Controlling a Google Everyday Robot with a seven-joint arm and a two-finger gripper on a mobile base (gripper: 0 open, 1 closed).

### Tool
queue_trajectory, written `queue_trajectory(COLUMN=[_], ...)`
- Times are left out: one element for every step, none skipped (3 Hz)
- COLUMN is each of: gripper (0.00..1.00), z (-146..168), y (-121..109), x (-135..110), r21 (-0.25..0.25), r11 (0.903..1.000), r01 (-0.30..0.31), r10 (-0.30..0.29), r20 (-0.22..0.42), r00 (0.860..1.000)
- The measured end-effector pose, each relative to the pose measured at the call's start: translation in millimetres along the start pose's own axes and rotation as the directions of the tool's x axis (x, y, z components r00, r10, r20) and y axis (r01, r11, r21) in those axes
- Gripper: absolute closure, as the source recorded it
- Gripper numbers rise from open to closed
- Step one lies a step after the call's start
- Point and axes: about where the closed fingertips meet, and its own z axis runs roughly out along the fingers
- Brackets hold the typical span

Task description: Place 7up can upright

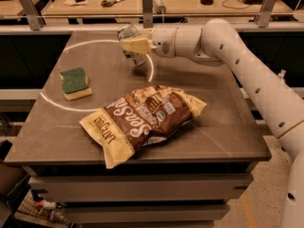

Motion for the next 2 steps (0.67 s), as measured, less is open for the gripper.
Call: queue_trajectory(gripper=[1.00,1.00], z=[2.3,3.4], y=[-0.3,-0.9], x=[4.0,5.9], r21=[0.008,-0.003], r11=[0.9999,1.0000], r01=[-0.010,-0.009], r10=[0.010,0.009], r20=[0.005,0.024], r00=[1.000,1.000])
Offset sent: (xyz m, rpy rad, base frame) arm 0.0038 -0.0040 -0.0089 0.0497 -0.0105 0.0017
